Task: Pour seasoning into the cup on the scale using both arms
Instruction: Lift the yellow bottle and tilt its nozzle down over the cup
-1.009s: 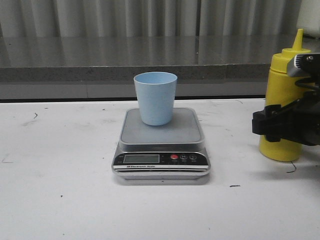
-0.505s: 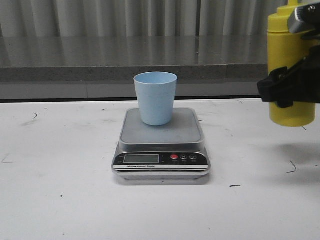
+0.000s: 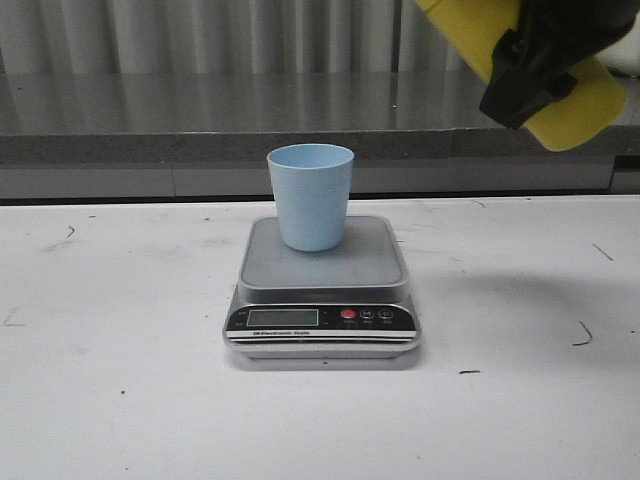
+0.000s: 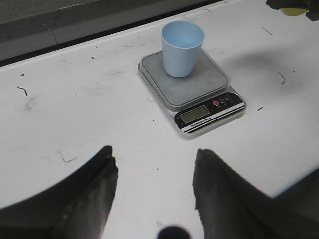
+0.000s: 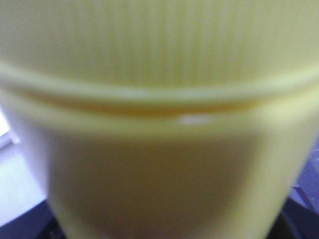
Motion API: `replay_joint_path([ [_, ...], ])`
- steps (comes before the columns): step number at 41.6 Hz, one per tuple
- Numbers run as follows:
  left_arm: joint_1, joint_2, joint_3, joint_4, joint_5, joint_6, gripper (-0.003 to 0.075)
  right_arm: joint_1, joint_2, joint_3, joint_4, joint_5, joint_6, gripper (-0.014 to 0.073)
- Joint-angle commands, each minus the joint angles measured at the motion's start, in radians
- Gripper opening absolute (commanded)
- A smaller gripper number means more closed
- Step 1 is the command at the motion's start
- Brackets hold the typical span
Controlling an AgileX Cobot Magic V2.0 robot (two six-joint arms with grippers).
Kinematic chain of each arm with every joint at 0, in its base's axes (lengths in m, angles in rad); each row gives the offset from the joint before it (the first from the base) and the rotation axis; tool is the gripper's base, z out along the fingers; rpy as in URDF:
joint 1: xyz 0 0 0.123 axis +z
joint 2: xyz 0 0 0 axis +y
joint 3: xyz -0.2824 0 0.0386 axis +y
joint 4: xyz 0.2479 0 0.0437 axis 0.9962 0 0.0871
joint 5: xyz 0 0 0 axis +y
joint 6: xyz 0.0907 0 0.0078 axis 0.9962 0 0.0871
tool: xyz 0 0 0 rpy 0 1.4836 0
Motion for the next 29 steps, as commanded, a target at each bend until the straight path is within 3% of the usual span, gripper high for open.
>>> replay_joint_path([
  [1,-0.004,0.002,-0.025,-0.005,-0.069,-0.004,0.0344,0.056,0.029,-0.155,-0.162,0.103,-0.011,0.0313],
  [9,-0.004,0.002,-0.025,-0.005,-0.069,-0.004,0.0344,0.148,0.165,-0.298,-0.465,0.312,0.003,0.0313],
  [15,-0.004,0.002,-0.025,-0.005,-0.069,-0.004,0.0344,0.185,0.229,-0.318,-0.664,0.352,0.003,0.0313],
  [22,-0.004,0.002,-0.025,-0.005,-0.069,-0.004,0.0344,0.194,0.267,-0.318,-0.803,0.352,0.003,0.0313],
  [29,-0.004,0.002,-0.025,-0.005,-0.069,-0.004,0.0344,0.194,0.27,-0.318,-0.857,0.351,0.003,0.0313],
])
